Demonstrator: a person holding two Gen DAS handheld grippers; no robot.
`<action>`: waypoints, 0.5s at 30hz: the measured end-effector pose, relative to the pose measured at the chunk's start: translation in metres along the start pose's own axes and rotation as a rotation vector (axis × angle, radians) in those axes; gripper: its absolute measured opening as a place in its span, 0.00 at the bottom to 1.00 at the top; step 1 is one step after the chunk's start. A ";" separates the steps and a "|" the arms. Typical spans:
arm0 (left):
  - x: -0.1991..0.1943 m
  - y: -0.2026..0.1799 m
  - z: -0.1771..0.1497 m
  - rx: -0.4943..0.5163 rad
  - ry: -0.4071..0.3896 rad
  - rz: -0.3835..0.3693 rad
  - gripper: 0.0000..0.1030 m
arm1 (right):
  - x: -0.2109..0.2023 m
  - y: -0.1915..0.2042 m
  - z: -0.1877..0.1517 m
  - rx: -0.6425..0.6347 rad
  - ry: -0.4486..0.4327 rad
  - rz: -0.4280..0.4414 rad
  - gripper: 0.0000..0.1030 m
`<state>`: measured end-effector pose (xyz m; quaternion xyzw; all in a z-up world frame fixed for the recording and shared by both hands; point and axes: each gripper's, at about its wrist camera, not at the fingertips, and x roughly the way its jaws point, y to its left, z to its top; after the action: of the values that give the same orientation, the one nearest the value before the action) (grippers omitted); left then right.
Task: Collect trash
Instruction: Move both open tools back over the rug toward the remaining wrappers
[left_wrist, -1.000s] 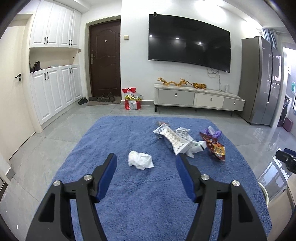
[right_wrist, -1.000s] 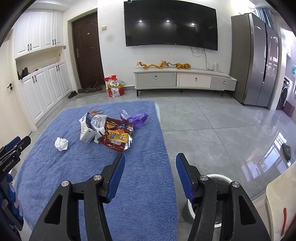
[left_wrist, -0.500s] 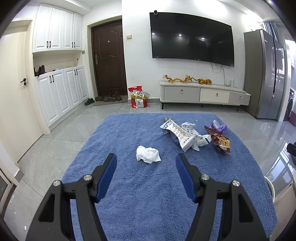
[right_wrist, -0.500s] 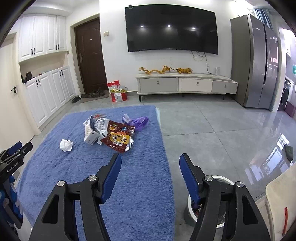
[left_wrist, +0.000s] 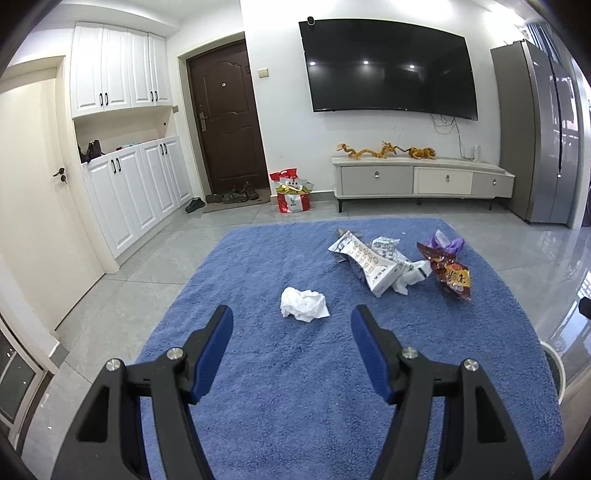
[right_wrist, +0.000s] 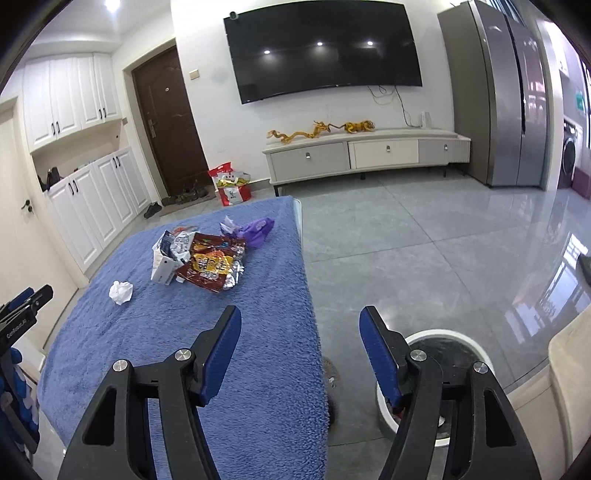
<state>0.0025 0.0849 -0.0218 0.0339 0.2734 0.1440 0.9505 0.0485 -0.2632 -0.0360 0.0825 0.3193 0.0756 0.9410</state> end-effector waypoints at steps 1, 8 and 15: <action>0.000 0.000 -0.002 0.001 0.004 0.007 0.63 | 0.003 -0.001 -0.001 0.003 0.003 0.005 0.64; -0.001 0.008 -0.008 -0.017 0.030 0.037 0.63 | 0.017 0.000 -0.009 0.006 0.016 0.052 0.64; 0.001 0.014 -0.011 -0.041 0.048 0.035 0.63 | 0.016 0.000 -0.016 0.012 0.016 0.061 0.64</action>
<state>-0.0057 0.0987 -0.0297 0.0157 0.2923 0.1668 0.9415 0.0507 -0.2583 -0.0579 0.0975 0.3246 0.1031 0.9351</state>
